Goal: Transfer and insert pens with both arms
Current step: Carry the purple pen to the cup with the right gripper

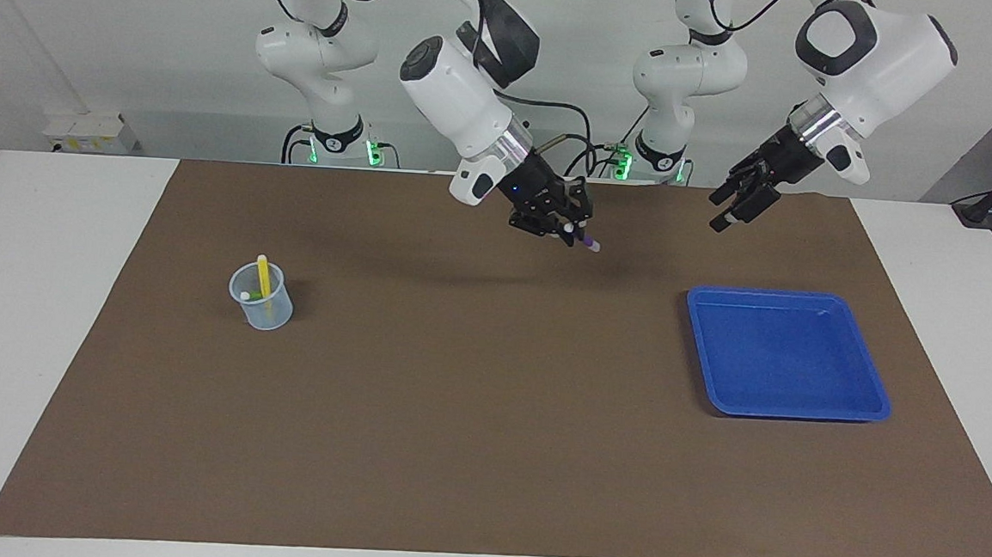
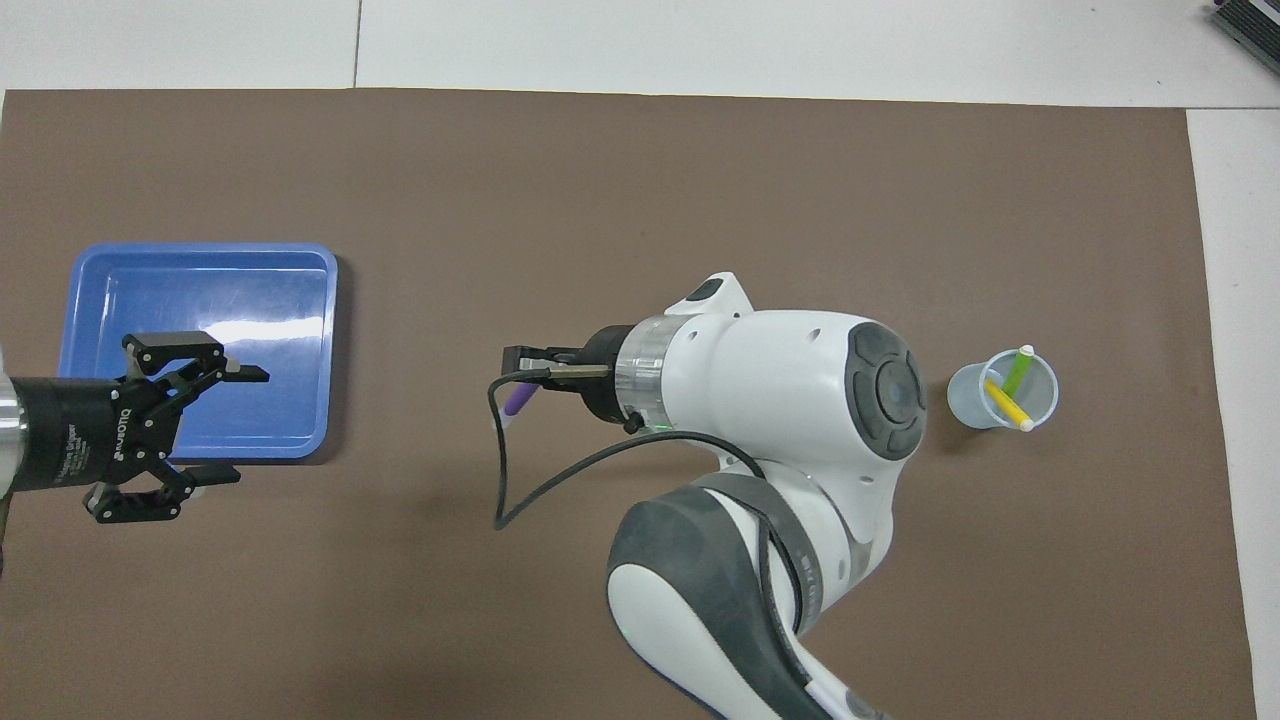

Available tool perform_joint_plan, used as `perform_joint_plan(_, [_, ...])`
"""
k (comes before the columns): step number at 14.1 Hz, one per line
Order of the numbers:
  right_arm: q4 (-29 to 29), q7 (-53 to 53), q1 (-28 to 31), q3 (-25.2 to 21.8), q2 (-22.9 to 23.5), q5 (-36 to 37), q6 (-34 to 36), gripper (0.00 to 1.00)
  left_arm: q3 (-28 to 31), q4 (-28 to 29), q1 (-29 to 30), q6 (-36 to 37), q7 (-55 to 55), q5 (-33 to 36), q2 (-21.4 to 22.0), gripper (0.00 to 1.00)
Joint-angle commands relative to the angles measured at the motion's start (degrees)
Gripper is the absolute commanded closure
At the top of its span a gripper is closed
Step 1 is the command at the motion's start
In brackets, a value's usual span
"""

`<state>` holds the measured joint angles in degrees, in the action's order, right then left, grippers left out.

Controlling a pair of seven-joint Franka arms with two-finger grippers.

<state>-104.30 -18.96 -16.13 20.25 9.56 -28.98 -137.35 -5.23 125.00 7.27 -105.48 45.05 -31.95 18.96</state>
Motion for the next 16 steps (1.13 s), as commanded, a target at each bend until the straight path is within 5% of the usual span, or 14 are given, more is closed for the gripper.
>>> perform_joint_plan(1, [-0.5, 8.9, 5.4, 0.6, -2.6, 8.4, 10.4, 1.00, 0.2, 0.5, 0.6, 4.1, -12.0, 6.7, 1.5, 0.00])
perform_joint_plan(7, [0.5, 33.7, 19.5, 0.2, -8.0, 20.4, 33.9, 1.00, 0.1, -3.7, 4.2, 7.7, -38.7, 21.1, 0.3, 0.00])
perform_joint_plan(11, [0.2, 55.8, 23.2, 0.3, -8.1, 34.7, 34.5, 1.00, 0.0, -11.8, 4.1, 7.7, -42.3, 27.3, -4.4, 0.00])
perform_joint_plan(16, [-2.0, 64.8, 27.6, 0.4, -8.9, 37.4, 33.4, 1.00, 0.0, -19.3, 3.4, 8.4, -42.2, 27.6, -8.6, 0.00])
